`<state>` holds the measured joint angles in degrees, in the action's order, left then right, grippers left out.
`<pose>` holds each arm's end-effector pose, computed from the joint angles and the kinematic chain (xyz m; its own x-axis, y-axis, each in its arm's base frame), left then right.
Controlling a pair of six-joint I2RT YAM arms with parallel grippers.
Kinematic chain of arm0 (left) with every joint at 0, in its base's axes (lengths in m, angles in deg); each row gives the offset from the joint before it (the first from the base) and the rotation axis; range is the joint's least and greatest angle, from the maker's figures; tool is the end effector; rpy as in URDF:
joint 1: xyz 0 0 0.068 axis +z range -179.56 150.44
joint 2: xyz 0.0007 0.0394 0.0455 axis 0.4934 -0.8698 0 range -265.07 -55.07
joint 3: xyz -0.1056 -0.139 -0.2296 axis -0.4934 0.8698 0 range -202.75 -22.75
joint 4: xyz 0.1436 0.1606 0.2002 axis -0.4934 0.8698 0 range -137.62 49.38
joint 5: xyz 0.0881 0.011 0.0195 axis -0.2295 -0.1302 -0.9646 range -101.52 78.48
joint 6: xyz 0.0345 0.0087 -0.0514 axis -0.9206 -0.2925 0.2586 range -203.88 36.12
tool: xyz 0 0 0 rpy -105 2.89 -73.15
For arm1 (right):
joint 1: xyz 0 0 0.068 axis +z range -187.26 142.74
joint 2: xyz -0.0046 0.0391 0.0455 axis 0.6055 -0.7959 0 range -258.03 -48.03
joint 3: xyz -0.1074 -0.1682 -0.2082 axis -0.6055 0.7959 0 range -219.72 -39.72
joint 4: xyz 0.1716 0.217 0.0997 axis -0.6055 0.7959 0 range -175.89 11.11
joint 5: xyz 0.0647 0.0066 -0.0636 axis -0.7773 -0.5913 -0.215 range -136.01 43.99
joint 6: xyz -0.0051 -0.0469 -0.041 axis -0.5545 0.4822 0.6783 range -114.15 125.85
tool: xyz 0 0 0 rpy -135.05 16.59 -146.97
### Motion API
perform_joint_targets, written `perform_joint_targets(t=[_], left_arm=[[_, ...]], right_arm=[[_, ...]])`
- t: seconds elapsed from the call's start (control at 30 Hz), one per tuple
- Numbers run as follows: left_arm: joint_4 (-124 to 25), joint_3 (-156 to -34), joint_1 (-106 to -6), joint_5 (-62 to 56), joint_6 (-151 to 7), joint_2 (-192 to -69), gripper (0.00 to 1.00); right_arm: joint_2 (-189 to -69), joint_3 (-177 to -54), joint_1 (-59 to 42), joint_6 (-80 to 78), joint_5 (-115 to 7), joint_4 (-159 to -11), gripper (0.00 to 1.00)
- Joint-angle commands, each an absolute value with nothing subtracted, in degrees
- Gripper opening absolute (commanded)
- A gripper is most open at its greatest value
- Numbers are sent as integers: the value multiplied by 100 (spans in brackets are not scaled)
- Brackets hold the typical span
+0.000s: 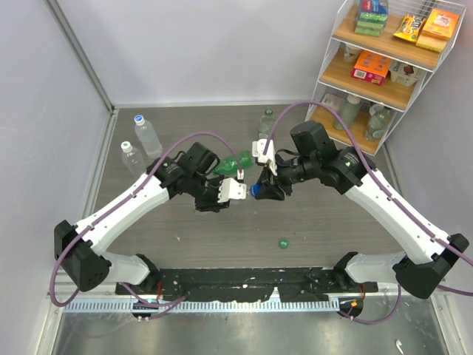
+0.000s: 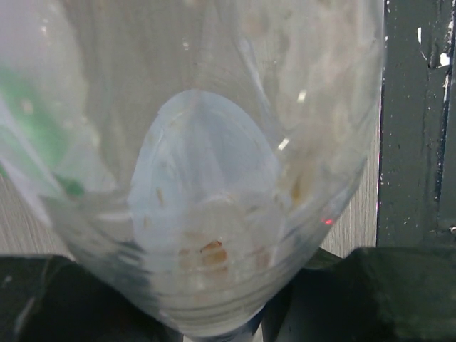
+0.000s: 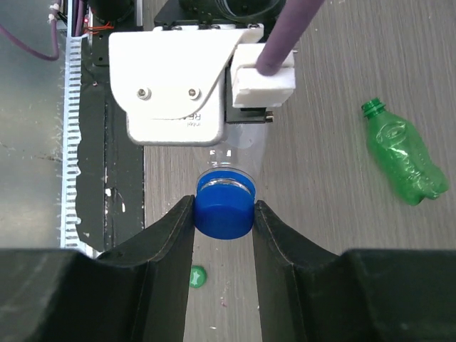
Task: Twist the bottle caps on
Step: Screw the bottle cap onto the plastic bottle.
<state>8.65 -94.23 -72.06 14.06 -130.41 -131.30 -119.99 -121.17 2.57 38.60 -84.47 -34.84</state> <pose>0.2027 -0.2134 0.3199 0.1104 0.7867 -0.6074 0.9934 -0.0687 0.0916 0.1980 0.2036 0.4112 0.0362 -0.5214 -0.8526 -0.9980 0.0252 -0.0577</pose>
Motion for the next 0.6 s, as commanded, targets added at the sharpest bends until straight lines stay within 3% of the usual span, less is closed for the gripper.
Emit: perform_joint_targets(t=[0.0,0.17,0.5,0.57], left_arm=[[-157,-10106,-7535,2416,-13372,-12978,1],[-157,-10168,-7807,1828,-13441,-13136,0],[-368,-9790,-7940,1915,-13670,-12995,0],[-324,-9781,-7940,2002,-13671,-13039,0]], right_arm=[[-12440,-12041,457,3021,-7643,-3913,1],[-12721,-12032,466,1782,-7747,-4290,1],[-12511,-11426,466,190,-7958,-5231,1],[-12432,-11443,458,102,-7836,-5258,7]])
